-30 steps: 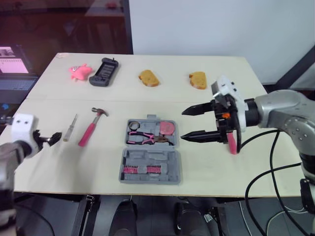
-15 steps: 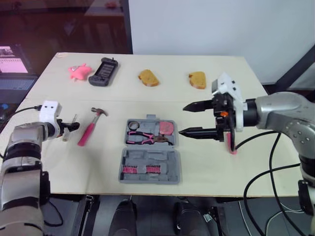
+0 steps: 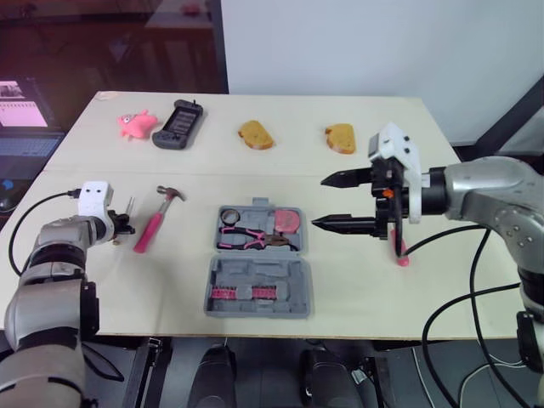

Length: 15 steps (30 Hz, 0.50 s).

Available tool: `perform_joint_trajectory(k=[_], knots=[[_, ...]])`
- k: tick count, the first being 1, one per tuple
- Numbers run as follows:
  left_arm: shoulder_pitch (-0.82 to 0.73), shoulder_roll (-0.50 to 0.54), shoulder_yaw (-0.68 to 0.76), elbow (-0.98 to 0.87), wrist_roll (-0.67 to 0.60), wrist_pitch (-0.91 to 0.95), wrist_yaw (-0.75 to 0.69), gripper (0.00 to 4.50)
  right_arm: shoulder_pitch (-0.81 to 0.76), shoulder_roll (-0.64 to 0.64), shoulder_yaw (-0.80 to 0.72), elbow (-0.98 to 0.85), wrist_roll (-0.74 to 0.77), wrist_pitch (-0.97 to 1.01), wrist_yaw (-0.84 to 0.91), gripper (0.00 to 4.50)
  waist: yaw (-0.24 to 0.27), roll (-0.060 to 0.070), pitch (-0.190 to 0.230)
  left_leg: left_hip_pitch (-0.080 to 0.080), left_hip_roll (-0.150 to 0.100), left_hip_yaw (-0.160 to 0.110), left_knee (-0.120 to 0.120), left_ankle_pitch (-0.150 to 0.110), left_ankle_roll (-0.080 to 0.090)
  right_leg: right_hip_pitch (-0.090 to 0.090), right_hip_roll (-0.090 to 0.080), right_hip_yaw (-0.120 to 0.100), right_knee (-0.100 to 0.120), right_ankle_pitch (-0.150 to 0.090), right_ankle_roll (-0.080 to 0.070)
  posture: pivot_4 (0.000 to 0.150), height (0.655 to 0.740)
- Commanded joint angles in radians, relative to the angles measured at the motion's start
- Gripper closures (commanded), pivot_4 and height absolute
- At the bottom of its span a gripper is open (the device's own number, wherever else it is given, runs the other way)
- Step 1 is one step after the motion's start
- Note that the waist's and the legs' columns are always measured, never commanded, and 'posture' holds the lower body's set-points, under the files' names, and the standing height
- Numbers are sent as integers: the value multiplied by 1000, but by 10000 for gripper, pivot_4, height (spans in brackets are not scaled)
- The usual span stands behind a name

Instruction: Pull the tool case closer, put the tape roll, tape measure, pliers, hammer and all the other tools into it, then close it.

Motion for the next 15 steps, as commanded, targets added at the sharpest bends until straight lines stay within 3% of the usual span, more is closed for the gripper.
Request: perform_joint_trajectory(k=[1, 9, 11, 15], knots=[[-13, 10, 11, 9, 1, 17, -4, 44869, -8, -13, -32, -7, -9, -17, 1, 0, 0, 0, 0, 0, 0, 0, 0, 0, 0, 0, 0, 0, 0, 0, 0, 1500, 7207], [9, 88, 9, -138, -19, 65, -131, 44869, -17, 2, -14, 3, -21, -20, 11, 0, -2, 0, 0, 0, 0, 0, 0, 0, 0, -1, 0, 0, 1, 0, 0, 1500, 7207], [51, 119, 13, -245, -34, 120, -179, 44869, -16, 5, -8, 3, -16, -16, 16, 0, -3, 0, 0, -1, 0, 0, 0, 0, 0, -2, 0, 0, 1, 0, 0, 1500, 7207], [289, 192, 21, -716, -128, 381, -308, 44869, -15, 10, 4, 6, -14, -15, 30, 0, -10, 0, 0, -1, 0, 0, -1, 0, 0, -2, 0, 0, 1, 0, 0, 1500, 7207]])
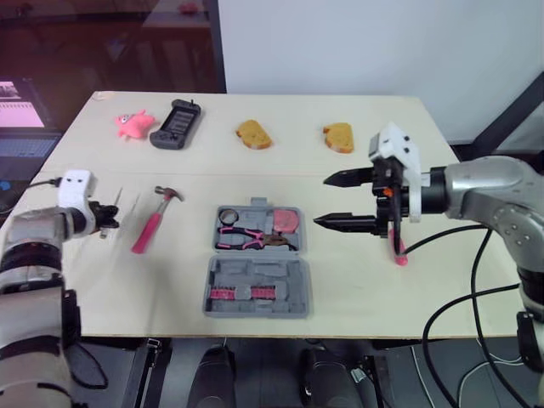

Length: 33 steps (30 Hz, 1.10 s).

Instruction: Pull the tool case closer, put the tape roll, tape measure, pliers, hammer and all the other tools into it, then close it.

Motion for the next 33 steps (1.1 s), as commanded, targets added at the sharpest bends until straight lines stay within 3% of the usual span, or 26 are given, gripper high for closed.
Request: perform_joint_trajectory(k=[1, 4, 10, 16, 22, 23, 25, 30, 33], knots=[[170, 52, 25, -388, -93, 222, -81, 44869, -16, 7, -4, -9, 3, -12, 15, 0, -2, 0, 0, 0, 0, 0, 0, 0, 0, 0, 0, 0, 0, 0, 0, 1500, 7207], [340, 53, 57, -686, -179, 361, -97, 44869, -18, 18, 16, -2, -11, -23, 20, 0, -1, 0, 0, 0, 0, 0, 0, 0, 0, 0, 0, 0, 1, 0, 0, 1500, 7207], [497, -35, 90, -979, -242, 509, 19, 44869, -32, 22, 37, 18, -39, -43, 43, 0, 9, 0, 0, 0, 0, 0, 2, 0, 0, 0, 0, 0, 1, 0, -1, 1500, 7207], [554, -179, 66, -1048, -223, 533, 174, 44869, -29, 34, 36, 5, -37, -36, 41, 0, 8, 0, 0, -1, 0, 0, 3, 0, 0, 0, 0, 0, 1, 0, 0, 1500, 7207], [574, -235, 28, -1001, -184, 474, 253, 44869, -20, 27, 23, -12, -32, -26, 30, 0, 8, 0, 0, -1, 0, 0, 4, 0, 0, 0, 0, 1, 1, 0, -1, 1500, 7207], [575, -237, 28, -998, -183, 470, 259, 34932, -19, 25, 22, -14, -32, -25, 29, 0, 9, 0, 0, -1, 0, 0, 4, 0, 0, 0, 0, 1, 1, 0, -1, 1500, 7207], [574, -237, 31, -1000, -188, 472, 263, 26865, -19, 24, 20, -16, -31, -23, 28, 0, 9, 0, 0, 0, 0, 0, 4, 0, 0, 1, 0, 0, 1, 0, -1, 1500, 7207], [546, -228, 34, -1066, -204, 553, 289, 883, -18, 16, 18, -17, -29, -21, 34, 0, 6, 0, 0, 0, 0, 0, 4, 0, 0, 0, 0, 1, 1, 0, -1, 1500, 7207], [510, -248, 61, -1149, -214, 674, 346, 304, -21, 10, 18, -15, -26, -18, 43, 0, 7, 0, 0, 0, 0, 0, 4, 0, 0, 0, 0, 1, 1, 0, -1, 1500, 7207]])
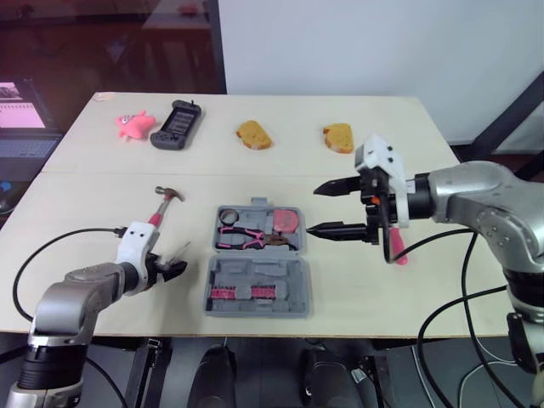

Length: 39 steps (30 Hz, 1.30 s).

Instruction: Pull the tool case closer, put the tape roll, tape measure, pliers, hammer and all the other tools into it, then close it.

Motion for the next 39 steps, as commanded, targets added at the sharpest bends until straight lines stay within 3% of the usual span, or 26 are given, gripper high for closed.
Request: perform_joint_trajectory(k=[1, 10, 19, 31, 34, 39], knots=[[-47, -8, 42, -127, -7, 150, 73, 304, -20, -18, -34, -26, 11, -1, 14, 0, 1, 0, 0, 0, 0, 0, 0, 0, 0, 0, 0, 0, 0, 0, 0, 1500, 7207], [-54, -27, 6, -225, 5, 362, 153, 304, -62, -17, 2, 0, 1, 3, 54, 0, -3, 0, 0, 0, 0, 0, 0, 0, 0, 0, 0, 0, 0, 0, 0, 1500, 7207], [-28, -56, -75, -160, 7, 256, 138, 304, -77, -18, 1, -8, -2, 25, 57, 0, 3, 0, 0, 0, 0, -1, 2, 0, 0, 1, 0, 0, 0, 0, 0, 1500, 7207], [-30, 20, -125, -50, -9, 112, 42, 304, -60, -16, -20, -34, 7, 51, 21, 0, 3, 1, -1, 0, 0, -1, 3, 0, 0, 1, 0, 0, 0, 0, 0, 1500, 7207], [-13, 36, -122, -63, -13, 111, 27, 9428, -51, -14, -24, -42, 11, 56, 12, 0, 2, 1, -1, 0, 0, -1, 3, 0, 0, 1, 0, 0, 0, 0, 0, 1500, 7207], [33, 76, -142, -64, -18, 64, -21, 34893, -26, -14, -27, -59, 15, 61, -5, 0, 2, 1, -1, 0, 0, 0, 3, 0, 1, 1, 0, 0, 0, 0, 0, 1500, 7207]])
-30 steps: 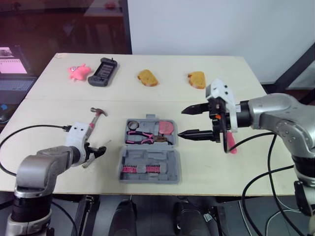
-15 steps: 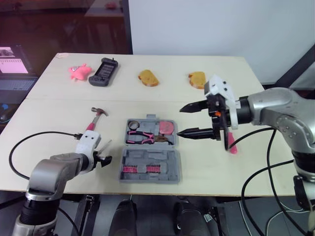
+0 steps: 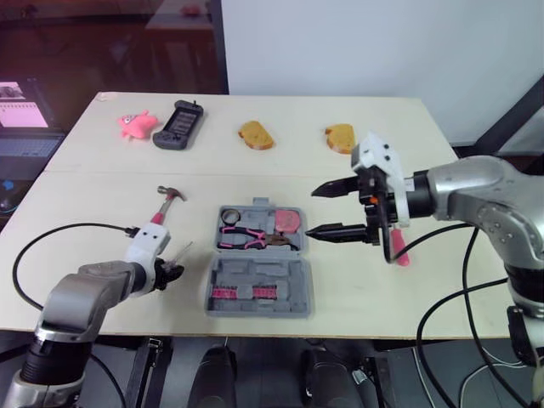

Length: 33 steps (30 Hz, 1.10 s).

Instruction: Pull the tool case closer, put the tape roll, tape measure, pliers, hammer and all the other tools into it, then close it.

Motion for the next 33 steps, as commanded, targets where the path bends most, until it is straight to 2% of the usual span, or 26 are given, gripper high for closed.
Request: perform_joint_trajectory(k=[1, 2, 9, 12, 15, 19, 23, 27, 31, 33], knots=[[28, 11, -34, 12, -14, -22, -43, 39342, -7, -10, -35, -36, 8, -4, -10, 0, 0, 0, 0, 0, 0, 0, 0, 0, 0, 0, 0, 0, 0, 0, 0, 1500, 7207], [27, 18, -41, 22, -9, -33, -50, 44887, -6, -9, -33, -35, 6, -5, -12, 0, 0, 1, 0, 0, 0, 0, 0, 0, 0, 0, 0, 0, 0, 0, 0, 1500, 7207], [5, 50, -29, 61, 8, -127, -91, 44887, 7, -6, -35, -38, 3, -9, -28, 0, 2, 3, -1, 0, 0, 0, 0, 0, 0, 0, 0, 0, 0, -2, -3, 1500, 7207], [-30, 70, 4, 71, -10, -104, -109, 44887, 19, -5, -39, -44, 5, -11, -37, 0, 2, 2, -1, 0, 0, 0, 0, 0, 0, 0, 0, 0, 0, -2, -3, 1500, 7207], [-98, 78, 82, 84, -76, -51, -148, 44887, 30, -3, -43, -49, 6, -16, -45, 0, 1, 1, 0, 0, 0, 0, 0, 0, 0, 0, 0, 0, 0, -2, -3, 1500, 7207], [-165, 165, 124, 101, -163, -73, -289, 44887, 39, 9, -49, -54, 7, -21, -62, 0, -1, 1, 0, -1, 0, 0, 0, 0, 0, -1, 0, 0, 0, 0, -1, 1500, 7207], [-351, 261, 12, 205, -213, -147, -532, 44887, 84, 31, -66, -77, 10, -35, -96, 0, 2, 1, 0, -1, 0, 0, 0, 0, 0, -1, 0, 0, 0, 0, 0, 1500, 7207], [-447, 298, -94, 283, -183, -211, -656, 44887, 98, 51, -74, -95, 15, -28, -126, 0, 0, 1, 0, -3, 0, 0, 2, 0, 0, -1, 0, 0, -1, 0, 0, 1500, 7207], [-649, 249, -304, 390, -101, -362, -873, 44887, 190, 51, -148, -173, 51, 5, -196, 0, 8, 0, 1, -4, 0, -1, 2, 0, 0, -2, 0, -1, 1, 0, 0, 1500, 7207], [-696, 233, -356, 434, -71, -400, -929, 44887, 209, 53, -165, -196, 67, 19, -224, 0, 10, 0, 1, -8, 0, -1, 5, 0, 0, -4, 0, -1, 0, 0, 0, 1500, 7207]])
